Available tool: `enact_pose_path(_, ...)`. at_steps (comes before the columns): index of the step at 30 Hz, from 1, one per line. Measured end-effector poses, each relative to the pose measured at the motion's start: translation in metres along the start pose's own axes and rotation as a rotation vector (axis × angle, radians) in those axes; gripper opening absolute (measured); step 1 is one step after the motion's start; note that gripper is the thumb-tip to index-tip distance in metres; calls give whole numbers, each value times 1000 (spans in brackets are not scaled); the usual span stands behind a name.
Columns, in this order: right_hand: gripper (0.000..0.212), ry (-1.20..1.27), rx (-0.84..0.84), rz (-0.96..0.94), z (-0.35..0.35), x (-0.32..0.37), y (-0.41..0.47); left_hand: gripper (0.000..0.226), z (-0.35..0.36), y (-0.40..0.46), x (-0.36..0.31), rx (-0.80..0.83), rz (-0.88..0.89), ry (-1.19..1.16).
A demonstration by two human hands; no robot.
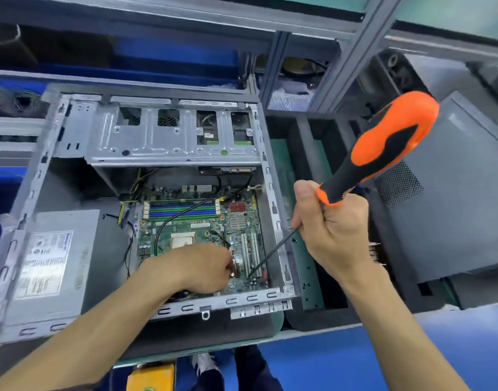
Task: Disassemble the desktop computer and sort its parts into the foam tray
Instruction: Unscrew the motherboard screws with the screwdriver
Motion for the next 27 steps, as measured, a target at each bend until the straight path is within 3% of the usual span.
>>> enact_pose_path(9, 76, -61, 30, 10, 14, -3, -8, 39, 5, -3, 0, -5, -23, 90)
enact_pose_path(27, 72, -99, 85, 27, 27, -12, -22, 38, 7, -1, 0, -1, -4, 142)
Point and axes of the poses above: each hand's wrist, its own y-axis towards the middle knuckle, its own z-axis out of the palm, x = y × z, the point moved 5 cm from there along y, towards the middle knuckle, and after that the axes turned 3 degrees about -y, right-handed, at the moved point
